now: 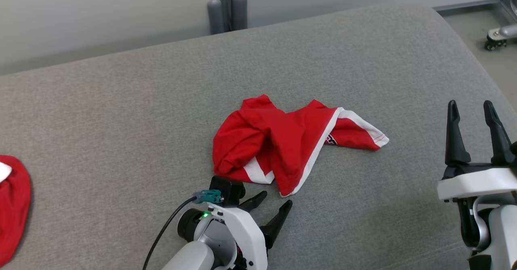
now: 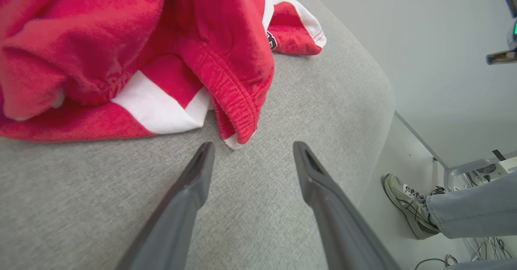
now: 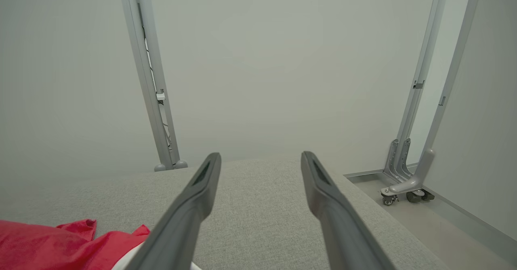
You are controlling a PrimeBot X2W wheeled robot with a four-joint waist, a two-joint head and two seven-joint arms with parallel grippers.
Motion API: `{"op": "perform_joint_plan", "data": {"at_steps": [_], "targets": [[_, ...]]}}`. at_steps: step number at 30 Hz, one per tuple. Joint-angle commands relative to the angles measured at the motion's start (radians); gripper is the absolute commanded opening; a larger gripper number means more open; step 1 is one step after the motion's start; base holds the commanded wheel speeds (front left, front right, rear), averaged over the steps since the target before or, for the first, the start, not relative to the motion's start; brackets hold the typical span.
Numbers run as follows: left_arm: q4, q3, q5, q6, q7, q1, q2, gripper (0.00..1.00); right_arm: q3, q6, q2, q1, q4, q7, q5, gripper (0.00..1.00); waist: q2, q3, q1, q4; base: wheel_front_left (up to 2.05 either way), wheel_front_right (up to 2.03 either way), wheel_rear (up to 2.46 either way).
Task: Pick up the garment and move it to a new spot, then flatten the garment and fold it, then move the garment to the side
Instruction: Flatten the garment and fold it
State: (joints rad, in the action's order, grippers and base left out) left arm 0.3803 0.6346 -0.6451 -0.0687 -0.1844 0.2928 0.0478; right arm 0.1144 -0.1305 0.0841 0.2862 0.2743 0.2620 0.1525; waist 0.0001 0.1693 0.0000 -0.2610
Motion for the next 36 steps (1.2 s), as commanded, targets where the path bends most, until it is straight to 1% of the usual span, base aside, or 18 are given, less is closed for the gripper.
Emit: {"op": "perform_joint_plan", "data": {"at_steps": [1, 6, 15, 17, 18, 19, 21, 22, 23, 30, 34, 36], "targets": [[0.004, 0.000, -0.005, 0.002, 0.004, 0.017, 0.005, 1.00, 0.000, -0.001, 0.001, 0.013, -0.005, 0.004, 0.007, 1.00, -0.0001, 0.015, 0.0000, -0.014, 0.00, 0.00, 0.00], [0.060, 0.037, -0.042, -0.006, 0.023, 0.064, 0.005, 1.00, -0.005, 0.000, -0.003, 0.025, -0.010, 0.004, 0.008, 1.00, -0.0001, 0.033, 0.0000, -0.028, 0.00, 0.00, 0.00], [0.141, 0.101, -0.086, 0.008, 0.070, 0.133, 0.005, 1.00, -0.009, -0.001, -0.013, 0.030, -0.011, 0.004, 0.009, 1.00, -0.0001, 0.048, 0.0000, -0.033, 0.00, 0.00, 0.00], [0.145, 0.117, -0.112, 0.002, 0.078, 0.141, 0.004, 1.00, -0.009, -0.001, -0.014, 0.031, -0.011, 0.004, 0.008, 1.00, -0.0001, 0.050, 0.0000, -0.032, 0.00, 0.00, 0.00], [0.147, 0.125, -0.125, 0.000, 0.082, 0.148, 0.005, 0.98, -0.009, -0.001, -0.015, 0.031, -0.010, 0.004, 0.008, 1.00, -0.0001, 0.050, 0.0000, -0.030, 0.00, 0.00, 0.00], [0.149, 0.132, -0.135, 0.000, 0.088, 0.155, 0.005, 0.86, -0.010, -0.001, -0.015, 0.031, -0.008, 0.004, 0.008, 1.00, -0.0001, 0.051, 0.0000, -0.029, 0.00, 0.00, 0.00], [0.156, 0.147, -0.149, 0.002, 0.097, 0.162, 0.005, 0.43, -0.012, -0.001, -0.016, 0.032, -0.005, 0.004, 0.007, 1.00, -0.0001, 0.050, 0.0000, -0.026, 0.00, 0.00, 0.00], [0.160, 0.155, -0.158, 0.002, 0.102, 0.165, 0.004, 0.26, -0.013, -0.001, -0.017, 0.033, -0.003, 0.004, 0.008, 1.00, -0.0001, 0.050, 0.0000, -0.025, 0.00, 0.00, 0.00], [0.162, 0.162, -0.165, 0.001, 0.107, 0.169, 0.005, 0.00, -0.013, -0.001, -0.017, 0.033, -0.002, 0.004, 0.008, 1.00, -0.0001, 0.049, 0.0000, -0.024, 0.00, 0.00, 0.00], [0.187, 0.208, -0.204, 0.002, 0.152, 0.196, 0.005, 0.00, -0.009, -0.001, -0.015, 0.022, 0.006, 0.004, 0.001, 1.00, -0.0001, 0.028, 0.0000, 0.001, 0.00, 0.00, 0.00], [0.171, 0.217, -0.212, 0.005, 0.164, 0.192, 0.005, 0.00, -0.002, -0.001, -0.010, 0.012, 0.010, 0.004, -0.002, 1.00, -0.0001, 0.005, 0.0000, 0.032, 0.00, 0.00, 0.00], [0.152, 0.211, -0.213, 0.016, 0.165, 0.180, 0.020, 0.00, -0.002, -0.001, -0.008, 0.006, 0.014, 0.004, -0.003, 1.00, -0.0001, -0.008, 0.0000, 0.053, 0.00, 0.00, 0.00]]}}
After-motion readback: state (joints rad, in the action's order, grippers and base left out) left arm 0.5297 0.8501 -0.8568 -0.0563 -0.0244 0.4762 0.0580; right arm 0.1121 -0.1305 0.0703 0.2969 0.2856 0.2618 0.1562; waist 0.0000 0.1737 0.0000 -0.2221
